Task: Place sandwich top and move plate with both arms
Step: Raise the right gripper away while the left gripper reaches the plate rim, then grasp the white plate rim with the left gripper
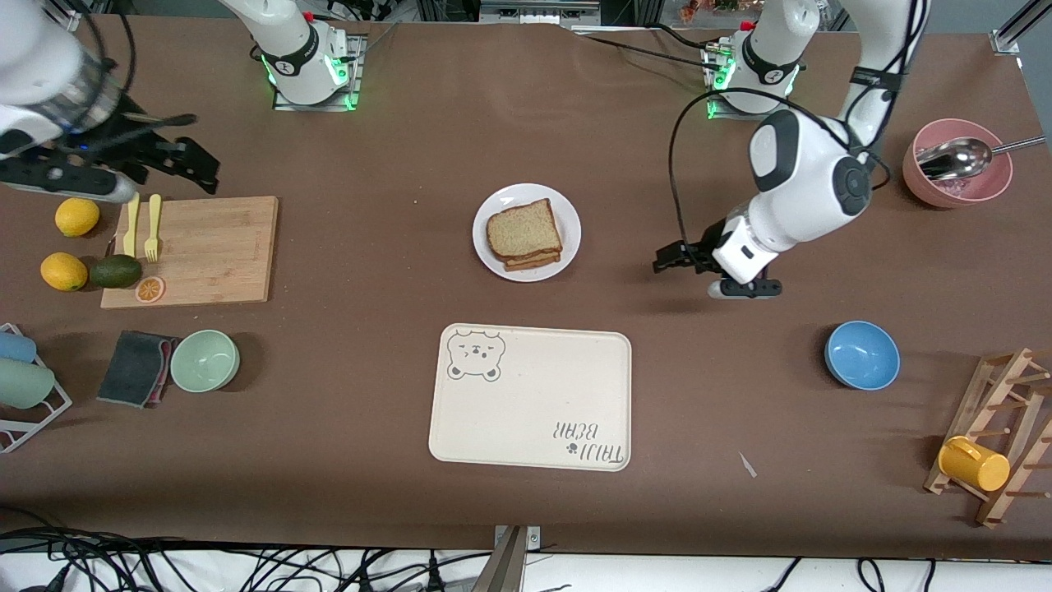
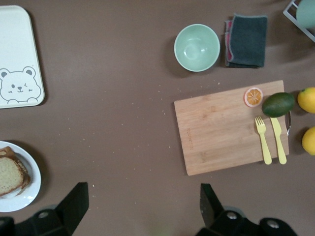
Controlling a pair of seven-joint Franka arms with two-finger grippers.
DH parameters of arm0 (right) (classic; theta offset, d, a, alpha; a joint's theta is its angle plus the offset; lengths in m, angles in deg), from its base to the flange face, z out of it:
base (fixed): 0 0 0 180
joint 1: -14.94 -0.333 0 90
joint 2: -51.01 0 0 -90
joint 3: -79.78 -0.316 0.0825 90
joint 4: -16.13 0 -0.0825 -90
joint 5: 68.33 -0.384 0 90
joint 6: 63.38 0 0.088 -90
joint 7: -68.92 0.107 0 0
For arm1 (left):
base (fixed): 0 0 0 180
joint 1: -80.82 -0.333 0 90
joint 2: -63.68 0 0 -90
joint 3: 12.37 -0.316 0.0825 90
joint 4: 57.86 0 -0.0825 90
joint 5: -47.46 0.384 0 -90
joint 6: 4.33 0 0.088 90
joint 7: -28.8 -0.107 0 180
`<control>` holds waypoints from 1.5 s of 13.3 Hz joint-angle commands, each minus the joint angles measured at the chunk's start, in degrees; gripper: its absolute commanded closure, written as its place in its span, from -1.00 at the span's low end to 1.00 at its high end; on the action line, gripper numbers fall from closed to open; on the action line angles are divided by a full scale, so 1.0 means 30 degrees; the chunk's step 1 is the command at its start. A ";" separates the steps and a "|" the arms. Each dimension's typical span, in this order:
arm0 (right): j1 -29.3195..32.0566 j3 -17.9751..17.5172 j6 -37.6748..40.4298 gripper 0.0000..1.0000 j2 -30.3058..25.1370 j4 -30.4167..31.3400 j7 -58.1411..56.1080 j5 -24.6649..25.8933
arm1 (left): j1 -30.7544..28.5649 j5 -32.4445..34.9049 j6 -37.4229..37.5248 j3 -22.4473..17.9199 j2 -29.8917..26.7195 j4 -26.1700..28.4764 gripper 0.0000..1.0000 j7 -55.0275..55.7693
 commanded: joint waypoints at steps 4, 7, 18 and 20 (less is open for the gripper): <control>0.1411 -0.0117 0.1930 -1.00 0.2261 -0.3818 -0.1202 0.0173 | 0.1567 -0.3783 -0.0643 -0.0102 0.1473 0.0073 -1.00 -0.3919; 0.1324 0.0440 0.1841 -1.00 0.1997 -0.3495 -0.1148 -0.0031 | 0.1979 -0.4833 -0.0643 -0.0131 0.2061 0.0335 -1.00 -0.5706; 0.0885 0.2052 0.1782 -1.00 0.2789 -0.3671 -0.2409 -0.1174 | 0.3210 -1.5034 -0.0438 -0.0102 0.3529 0.1273 -0.98 -1.3211; 0.0564 0.1935 0.1841 -1.00 0.2759 -0.3584 -0.2349 -0.0854 | 0.3675 -1.5615 -0.0438 -0.0102 0.3149 0.1857 -0.98 -1.3649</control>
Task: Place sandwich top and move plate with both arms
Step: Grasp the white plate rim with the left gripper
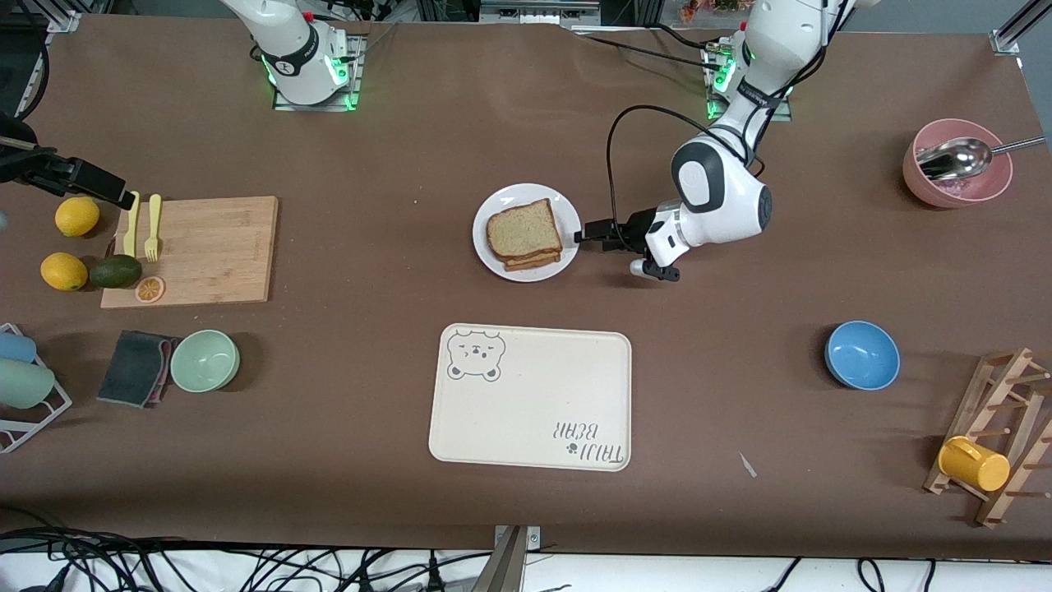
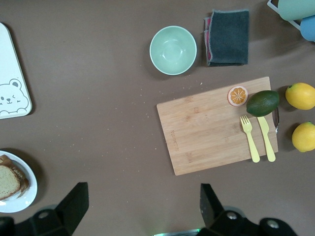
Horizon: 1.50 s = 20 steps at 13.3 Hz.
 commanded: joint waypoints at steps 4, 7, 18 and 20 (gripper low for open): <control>-0.1001 0.0138 0.0260 -1.00 0.0221 -0.0479 -0.0179 0.0135 | 0.1200 -0.3774 -0.0247 0.0431 -0.0857 0.1607 -0.98 -0.3039; -0.1236 0.0167 0.0084 -1.00 0.0279 -0.0450 -0.0179 0.0310 | 0.1435 -0.3807 -0.0276 0.0491 -0.0770 0.1841 -0.99 -0.3303; -0.2086 0.0255 -0.0327 -1.00 0.0455 -0.0479 -0.0179 0.0750 | 0.1581 -0.6350 -0.0335 0.0696 0.0868 0.1637 -0.72 -0.6370; -0.2086 0.0256 -0.0297 -1.00 0.0397 -0.0479 -0.0179 0.0721 | 0.1785 -0.7233 -0.0335 0.0696 0.1047 0.1608 -0.65 -0.7228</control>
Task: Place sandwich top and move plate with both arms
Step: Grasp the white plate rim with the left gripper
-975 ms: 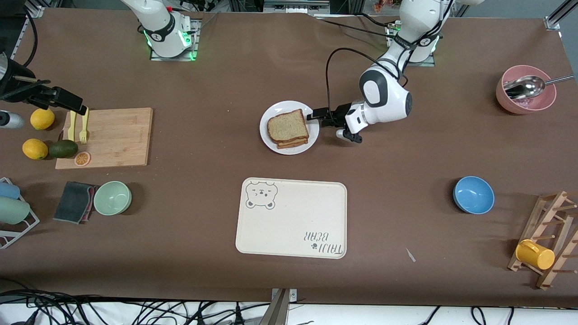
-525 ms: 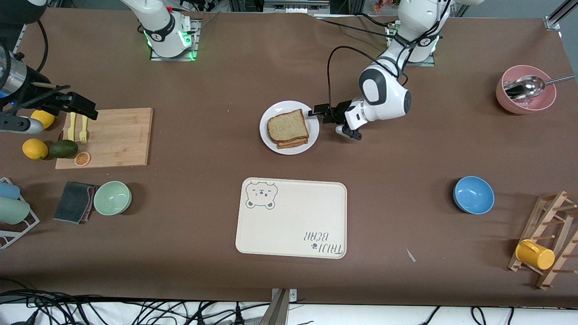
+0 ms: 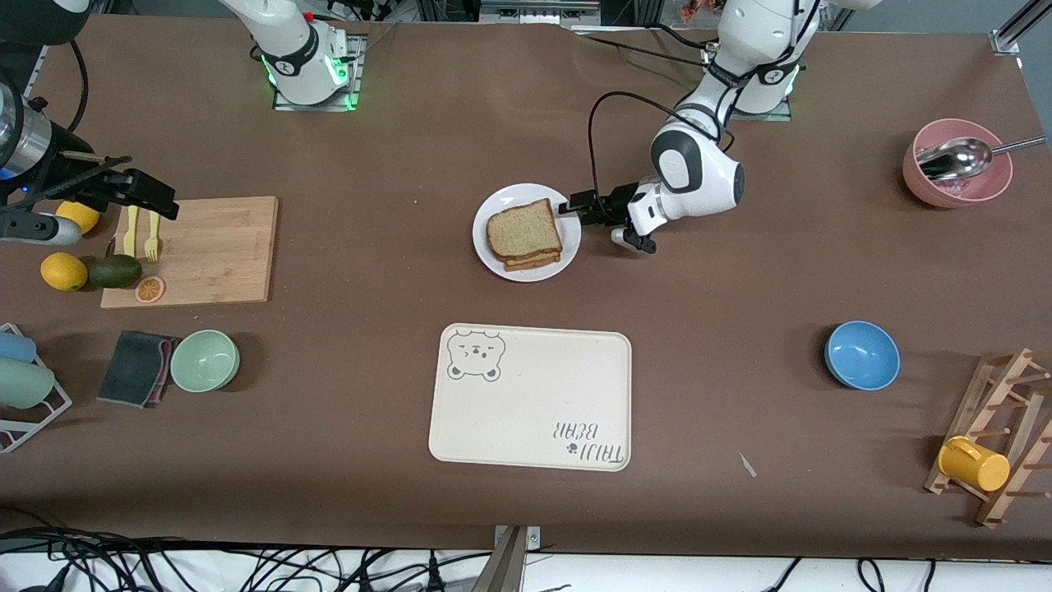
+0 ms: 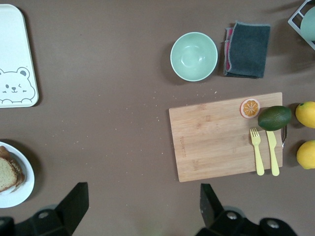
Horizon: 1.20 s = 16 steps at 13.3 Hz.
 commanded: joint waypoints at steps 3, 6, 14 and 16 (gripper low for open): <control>-0.0123 0.0104 0.0314 -1.00 -0.0079 -0.0432 -0.0201 0.0164 | 0.0428 -0.1185 -0.0280 -0.0016 0.0362 -0.0396 -0.35 -0.1334; -0.0123 0.0104 0.0344 -1.00 -0.0079 -0.0432 -0.0201 0.0164 | 0.0458 -0.1185 -0.0280 -0.0016 0.0362 -0.0456 -0.04 -0.1334; -0.0123 0.0075 0.0607 -1.00 -0.0108 -0.0461 -0.0230 0.0164 | 0.0458 -0.1185 -0.0280 -0.0016 0.0537 -0.0749 0.34 -0.1334; -0.0123 0.0075 0.0607 -1.00 -0.0108 -0.0432 -0.0230 0.0193 | 0.0458 -0.1185 -0.0280 -0.0016 0.0771 -0.1010 0.36 -0.1363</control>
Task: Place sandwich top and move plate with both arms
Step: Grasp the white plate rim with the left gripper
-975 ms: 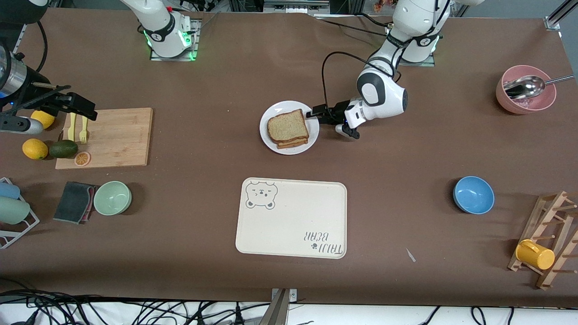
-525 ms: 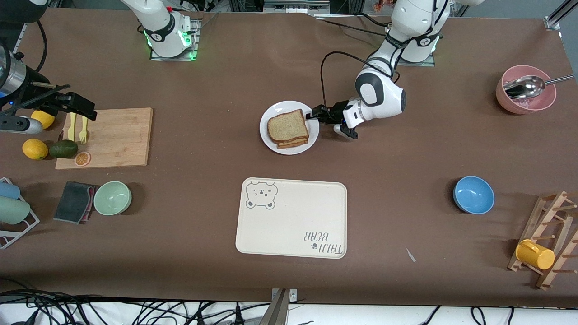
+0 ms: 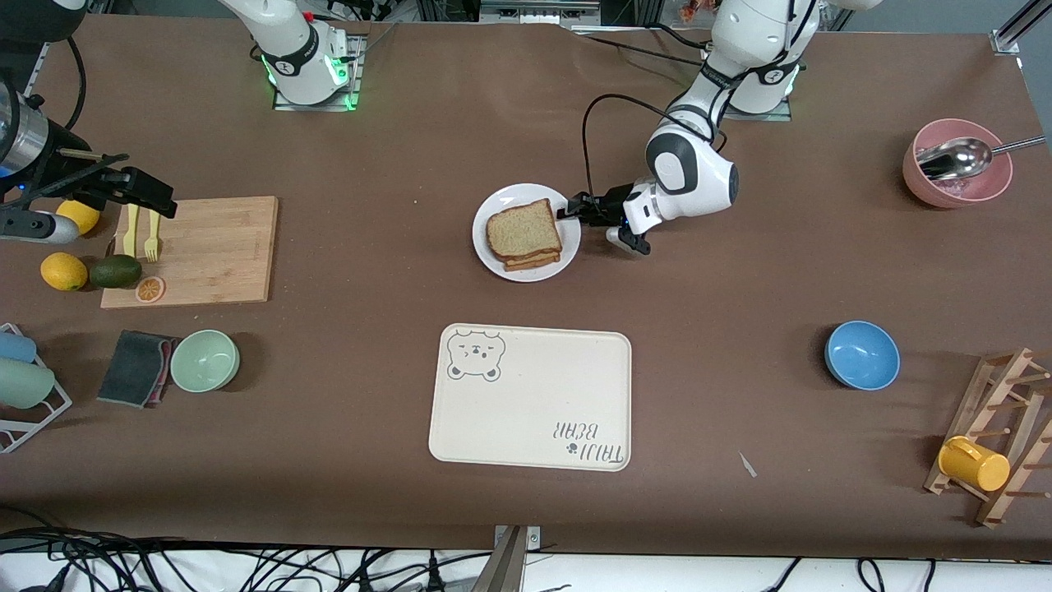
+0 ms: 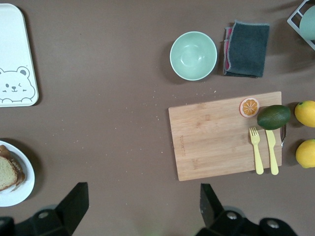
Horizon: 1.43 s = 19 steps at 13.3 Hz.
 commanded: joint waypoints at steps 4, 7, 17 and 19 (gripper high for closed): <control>-0.0121 0.0072 0.0445 -1.00 -0.0090 -0.0373 -0.0210 0.0193 | 0.0230 -0.0831 -0.0267 -0.0018 0.0665 -0.0642 0.49 -0.0722; -0.0121 0.0072 0.0445 -1.00 -0.0090 -0.0344 -0.0210 0.0193 | 0.0230 -0.0831 -0.0267 -0.0047 0.0665 -0.0642 0.63 -0.0870; -0.0121 0.0043 0.0445 -1.00 -0.0090 -0.0373 -0.0210 0.0193 | 0.0171 -0.0860 -0.0179 -0.0076 0.0665 -0.0671 1.00 -0.0782; -0.0121 0.0043 0.0445 -1.00 -0.0090 -0.0373 -0.0210 0.0193 | 0.0113 -0.0889 -0.0032 -0.0135 0.0665 -0.0671 1.00 -0.0665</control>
